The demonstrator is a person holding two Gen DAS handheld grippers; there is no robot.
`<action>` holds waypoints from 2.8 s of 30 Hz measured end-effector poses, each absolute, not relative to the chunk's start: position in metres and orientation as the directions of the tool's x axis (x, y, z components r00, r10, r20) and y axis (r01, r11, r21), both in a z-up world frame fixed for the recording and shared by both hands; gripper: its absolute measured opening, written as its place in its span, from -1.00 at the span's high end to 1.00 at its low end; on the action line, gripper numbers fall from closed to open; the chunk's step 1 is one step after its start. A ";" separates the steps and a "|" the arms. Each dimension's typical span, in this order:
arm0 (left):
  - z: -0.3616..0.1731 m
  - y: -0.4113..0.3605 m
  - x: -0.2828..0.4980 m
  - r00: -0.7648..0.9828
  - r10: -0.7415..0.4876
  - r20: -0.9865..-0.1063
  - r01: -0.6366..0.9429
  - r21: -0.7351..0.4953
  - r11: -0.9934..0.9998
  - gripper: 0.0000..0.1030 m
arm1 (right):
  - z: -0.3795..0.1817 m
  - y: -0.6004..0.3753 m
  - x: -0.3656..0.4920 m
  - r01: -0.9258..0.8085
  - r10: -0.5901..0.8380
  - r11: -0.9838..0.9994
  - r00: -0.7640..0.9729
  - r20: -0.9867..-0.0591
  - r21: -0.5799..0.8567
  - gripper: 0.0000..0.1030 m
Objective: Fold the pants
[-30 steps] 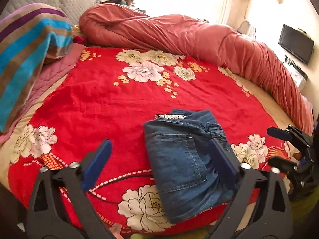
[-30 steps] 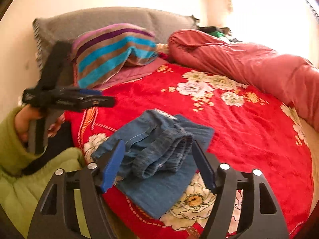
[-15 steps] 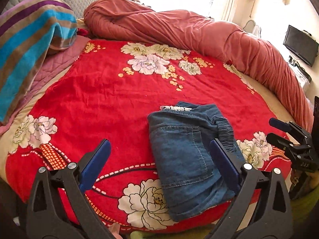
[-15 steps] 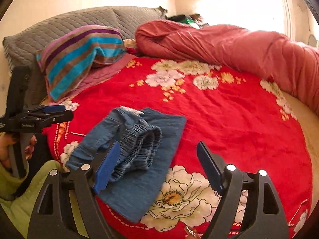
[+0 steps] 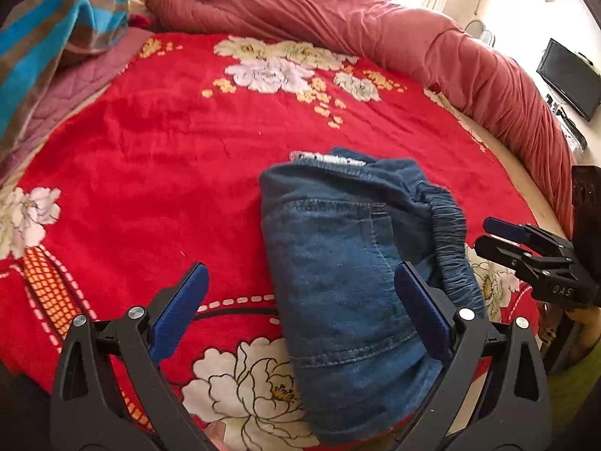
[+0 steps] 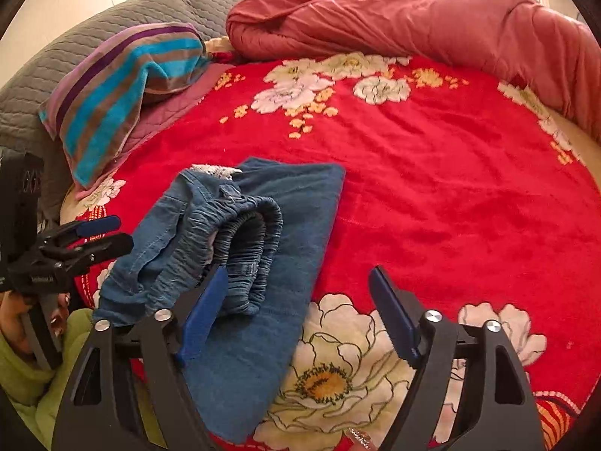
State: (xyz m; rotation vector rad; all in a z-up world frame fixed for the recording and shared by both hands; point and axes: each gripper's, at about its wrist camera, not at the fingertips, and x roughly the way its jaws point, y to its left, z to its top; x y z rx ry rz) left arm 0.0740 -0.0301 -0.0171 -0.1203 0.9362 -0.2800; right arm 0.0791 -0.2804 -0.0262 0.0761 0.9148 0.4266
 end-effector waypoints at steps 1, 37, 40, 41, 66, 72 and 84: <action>-0.020 -0.030 0.076 0.552 -0.297 -0.779 0.185 -0.233 0.955 -0.76 | -0.030 -0.279 0.082 -0.328 0.397 0.911 0.520 -0.757 0.252 -0.33; 0.000 -0.062 0.129 0.586 -0.335 -0.738 0.226 -0.249 0.942 0.41 | 0.000 -0.230 0.133 -0.525 0.503 0.831 0.572 -0.648 0.182 0.60; 0.005 -0.062 0.142 0.607 -0.318 -0.729 0.223 -0.228 0.948 0.41 | 0.005 -0.230 0.147 -0.516 0.493 0.840 0.590 -0.639 0.171 0.60; 0.007 -0.061 0.148 0.613 -0.315 -0.725 0.218 -0.228 0.949 0.41 | 0.006 -0.230 0.152 -0.514 0.488 0.842 0.596 -0.638 0.163 0.60; -0.033 -0.039 0.187 0.584 -0.256 -0.770 0.160 -0.200 0.967 0.21 | -0.040 -0.234 0.199 -0.385 0.322 0.919 0.597 -0.734 0.090 0.19; -0.038 -0.035 0.187 0.573 -0.250 -0.780 0.153 -0.197 0.968 -0.03 | -0.056 -0.243 0.205 -0.312 0.265 0.946 0.571 -0.777 0.093 -0.04; -0.038 -0.033 0.186 0.569 -0.243 -0.786 0.152 -0.190 0.970 -0.18 | -0.058 -0.249 0.204 -0.272 0.248 0.957 0.576 -0.779 0.103 -0.25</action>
